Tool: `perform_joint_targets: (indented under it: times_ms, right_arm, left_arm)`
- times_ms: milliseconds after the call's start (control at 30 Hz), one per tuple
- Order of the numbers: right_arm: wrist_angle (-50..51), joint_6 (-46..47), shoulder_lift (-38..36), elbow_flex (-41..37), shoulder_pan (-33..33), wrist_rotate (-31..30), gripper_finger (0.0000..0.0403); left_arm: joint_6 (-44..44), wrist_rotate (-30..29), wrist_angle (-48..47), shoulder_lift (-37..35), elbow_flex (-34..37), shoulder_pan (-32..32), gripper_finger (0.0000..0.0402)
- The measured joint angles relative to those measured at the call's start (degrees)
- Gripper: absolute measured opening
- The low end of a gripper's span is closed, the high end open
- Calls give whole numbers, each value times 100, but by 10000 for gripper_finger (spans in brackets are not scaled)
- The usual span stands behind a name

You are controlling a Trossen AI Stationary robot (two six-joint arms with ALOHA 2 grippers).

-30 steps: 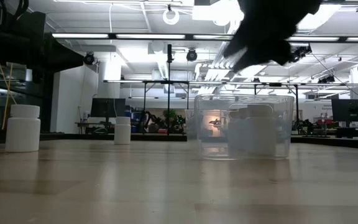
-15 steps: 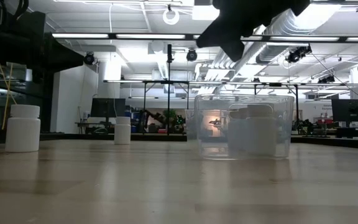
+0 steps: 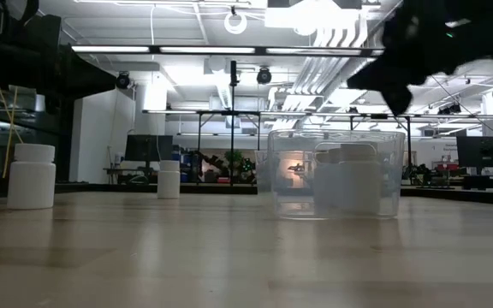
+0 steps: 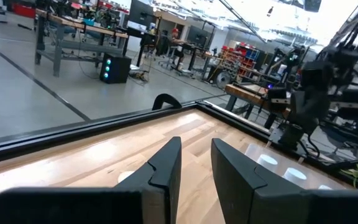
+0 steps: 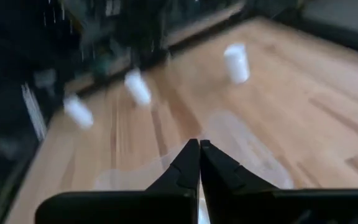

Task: Pick and place pill bottles into a basket
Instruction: Put the top pill bottle into the bin

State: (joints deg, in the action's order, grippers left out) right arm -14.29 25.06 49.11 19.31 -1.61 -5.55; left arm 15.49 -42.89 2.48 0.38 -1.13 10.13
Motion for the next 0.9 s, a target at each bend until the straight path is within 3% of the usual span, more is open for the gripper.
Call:
perform_joint_targets:
  times_ms: [167,500,733,900]
  right_arm:
    - [-48,-242,-1459,-648,37,-134,1]
    - [1756,-776,-3687,-677,233,-290,0]
    - [558,-1080,-4720,-1597,323,-30,0]
    - [618,-1039,-4843,-1868,323,-138,0]
  left_arm:
    - [0,-2,-1,0,0,-2,124]
    - [0,-9,-6,0,0,-2,124]
    - [-1,-16,-7,0,0,-1,124]
    - [-8,-92,-10,0,1,-1,124]
